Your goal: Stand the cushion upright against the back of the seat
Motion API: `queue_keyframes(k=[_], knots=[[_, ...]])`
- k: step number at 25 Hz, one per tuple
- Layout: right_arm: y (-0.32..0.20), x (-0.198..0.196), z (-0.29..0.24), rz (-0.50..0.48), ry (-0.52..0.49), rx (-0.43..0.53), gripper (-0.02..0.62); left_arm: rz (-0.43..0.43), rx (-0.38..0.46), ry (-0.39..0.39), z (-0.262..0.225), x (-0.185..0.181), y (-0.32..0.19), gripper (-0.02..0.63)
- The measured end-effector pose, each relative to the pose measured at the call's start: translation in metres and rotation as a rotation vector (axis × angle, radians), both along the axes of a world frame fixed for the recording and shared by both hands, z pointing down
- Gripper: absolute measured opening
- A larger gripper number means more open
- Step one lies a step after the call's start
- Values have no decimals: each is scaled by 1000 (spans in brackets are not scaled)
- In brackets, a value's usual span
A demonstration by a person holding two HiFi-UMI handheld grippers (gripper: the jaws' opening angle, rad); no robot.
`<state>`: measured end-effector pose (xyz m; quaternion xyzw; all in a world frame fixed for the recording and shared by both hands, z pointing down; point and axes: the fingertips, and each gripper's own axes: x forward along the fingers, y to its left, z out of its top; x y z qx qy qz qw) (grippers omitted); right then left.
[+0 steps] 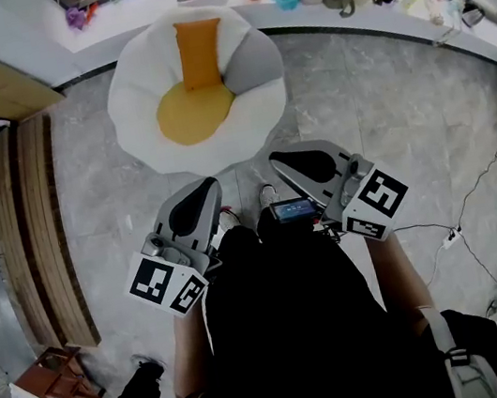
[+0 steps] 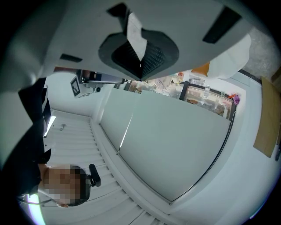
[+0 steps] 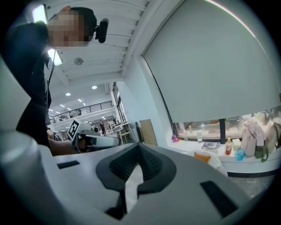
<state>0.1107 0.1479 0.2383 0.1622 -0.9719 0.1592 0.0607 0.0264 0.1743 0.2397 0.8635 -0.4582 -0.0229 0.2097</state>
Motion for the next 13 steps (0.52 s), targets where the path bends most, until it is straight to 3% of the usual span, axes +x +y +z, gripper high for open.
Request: queue_keyframes(k=[13], knots=[[0, -2, -2, -3, 0, 13, 17, -6, -9, -1, 3, -5, 3, 13]])
